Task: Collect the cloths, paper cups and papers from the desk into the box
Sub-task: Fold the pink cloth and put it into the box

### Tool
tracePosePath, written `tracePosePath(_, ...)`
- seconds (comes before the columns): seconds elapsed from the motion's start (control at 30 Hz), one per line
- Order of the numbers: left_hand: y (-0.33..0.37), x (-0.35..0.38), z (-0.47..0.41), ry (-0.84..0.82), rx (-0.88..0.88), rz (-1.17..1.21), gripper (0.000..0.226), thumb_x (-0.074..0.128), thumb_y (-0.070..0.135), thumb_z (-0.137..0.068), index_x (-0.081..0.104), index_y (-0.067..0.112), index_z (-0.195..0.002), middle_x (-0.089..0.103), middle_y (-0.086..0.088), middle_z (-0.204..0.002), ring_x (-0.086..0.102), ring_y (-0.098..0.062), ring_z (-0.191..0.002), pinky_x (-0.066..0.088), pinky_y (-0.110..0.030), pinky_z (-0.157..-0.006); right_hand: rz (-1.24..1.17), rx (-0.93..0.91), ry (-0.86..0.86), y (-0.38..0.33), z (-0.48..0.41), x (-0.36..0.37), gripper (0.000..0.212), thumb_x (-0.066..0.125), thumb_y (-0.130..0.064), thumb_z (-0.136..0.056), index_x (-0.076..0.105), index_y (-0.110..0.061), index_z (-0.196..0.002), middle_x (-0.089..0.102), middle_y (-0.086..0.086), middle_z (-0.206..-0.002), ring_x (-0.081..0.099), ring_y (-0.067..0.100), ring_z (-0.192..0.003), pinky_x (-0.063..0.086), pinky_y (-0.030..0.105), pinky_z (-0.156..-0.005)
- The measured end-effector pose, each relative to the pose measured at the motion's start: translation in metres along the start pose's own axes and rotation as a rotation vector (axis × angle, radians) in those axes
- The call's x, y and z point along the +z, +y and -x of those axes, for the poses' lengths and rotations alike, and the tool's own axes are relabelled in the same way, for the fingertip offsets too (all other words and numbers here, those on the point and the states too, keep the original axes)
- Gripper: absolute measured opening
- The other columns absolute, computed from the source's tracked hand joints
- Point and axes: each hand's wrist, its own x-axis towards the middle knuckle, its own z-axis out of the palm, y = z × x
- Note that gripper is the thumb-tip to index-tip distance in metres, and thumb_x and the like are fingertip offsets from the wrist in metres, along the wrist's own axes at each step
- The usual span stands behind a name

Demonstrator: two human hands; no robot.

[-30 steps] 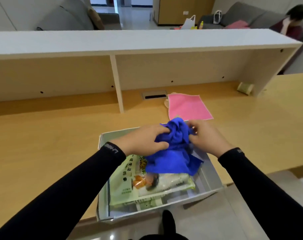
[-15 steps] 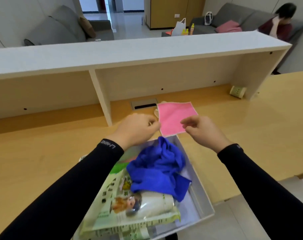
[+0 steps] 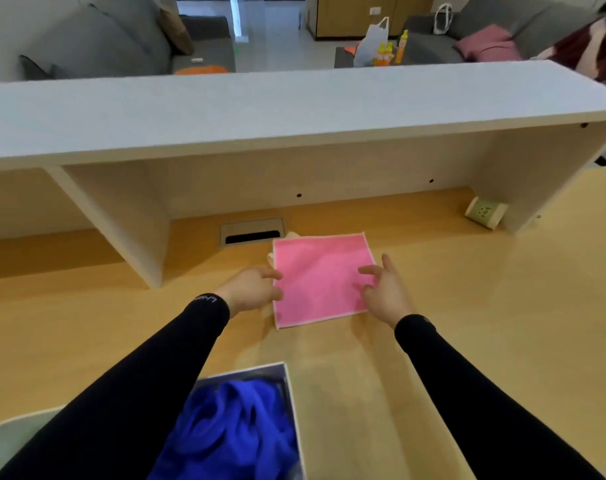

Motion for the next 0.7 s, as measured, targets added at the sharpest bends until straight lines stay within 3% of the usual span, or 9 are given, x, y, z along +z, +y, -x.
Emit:
tracePosePath(0.07,-0.002,0.002,-0.012,0.015,-0.029,0.066,0.053,0.064,0.015,-0.08,0.051,0.024,-0.13,0.045,-0.005,-0.142,0.048,-0.02,-0.117,0.038,-0.024,-0.086,-0.029,0.056,-0.01,0.006,-0.019,0.002,0.039,0.043,0.002,-0.089,0.054,-0.01,-0.125,0.008,0.007,-0.158,0.041,0.026,-0.131,0.038,0.005,-0.078)
tracePosePath(0.13,-0.008,0.007,-0.018,0.008,-0.056,0.133,0.058,0.067,0.009,-0.077,0.05,0.023,-0.132,0.047,-0.006,-0.14,0.053,-0.02,-0.108,0.045,-0.021,-0.077,-0.046,0.106,-0.027,0.01,-0.036,0.006,0.039,0.041,0.0,-0.09,0.054,-0.012,-0.125,0.027,0.012,-0.152,0.046,0.027,-0.126,0.039,0.017,-0.086)
tracePosePath(0.2,-0.015,0.014,-0.02,-0.017,-0.082,0.163,0.065,0.069,0.006,-0.076,0.046,0.019,-0.135,0.048,-0.007,-0.139,0.054,-0.023,-0.114,0.05,-0.028,-0.087,-0.053,0.153,-0.048,0.012,-0.047,0.01,0.041,0.041,-0.001,-0.086,0.057,-0.015,-0.121,0.05,0.013,-0.137,0.054,0.028,-0.114,0.042,0.027,-0.089)
tracePosePath(0.3,-0.019,0.02,-0.021,0.009,-0.091,0.166,0.065,0.071,0.006,-0.074,0.047,0.015,-0.134,0.049,-0.01,-0.136,0.05,-0.025,-0.119,0.042,-0.032,-0.097,-0.103,0.197,0.008,0.013,-0.055,0.014,0.039,0.046,0.0,-0.081,0.063,-0.018,-0.111,0.06,0.008,-0.123,0.057,0.025,-0.101,0.047,0.033,-0.09)
tracePosePath(0.43,-0.012,0.008,-0.013,0.223,-0.002,0.235,0.043,0.067,0.002,-0.077,0.063,0.017,-0.117,0.059,-0.004,-0.109,0.057,-0.016,-0.09,0.046,-0.018,-0.069,-0.355,0.281,-0.085,0.009,-0.047,0.015,0.029,0.052,0.007,-0.081,0.064,-0.019,-0.087,0.058,0.001,-0.1,0.057,0.016,-0.079,0.048,0.028,-0.062)
tracePosePath(0.5,-0.007,-0.004,-0.002,0.334,0.055,0.251,0.042,0.067,0.002,-0.076,0.064,0.018,-0.115,0.059,0.0,-0.107,0.055,-0.014,-0.088,0.044,-0.018,-0.067,-0.402,0.223,-0.096,0.003,-0.038,0.008,0.029,0.053,0.004,-0.083,0.064,-0.023,-0.084,0.057,0.0,-0.098,0.059,0.017,-0.079,0.047,0.025,-0.056)
tracePosePath(0.6,-0.006,-0.032,0.026,0.479,0.132,0.232,0.048,0.074,0.005,-0.073,0.063,0.013,-0.119,0.06,0.002,-0.107,0.057,-0.012,-0.09,0.044,-0.016,-0.07,-0.408,0.076,-0.073,-0.012,-0.022,-0.014,0.03,0.062,0.0,-0.082,0.065,-0.019,-0.104,0.056,0.002,-0.112,0.061,0.019,-0.089,0.052,0.025,-0.065)
tracePosePath(0.7,-0.014,-0.06,0.065,0.574,0.198,0.2,0.041,0.077,0.006,-0.07,0.069,0.009,-0.11,0.067,0.0,-0.099,0.063,-0.011,-0.088,0.046,-0.022,-0.079,-0.366,-0.121,-0.086,-0.034,0.004,-0.034,0.043,0.068,0.005,-0.076,0.062,-0.009,-0.116,0.064,0.008,-0.109,0.061,0.013,-0.085,0.052,0.012,-0.065)
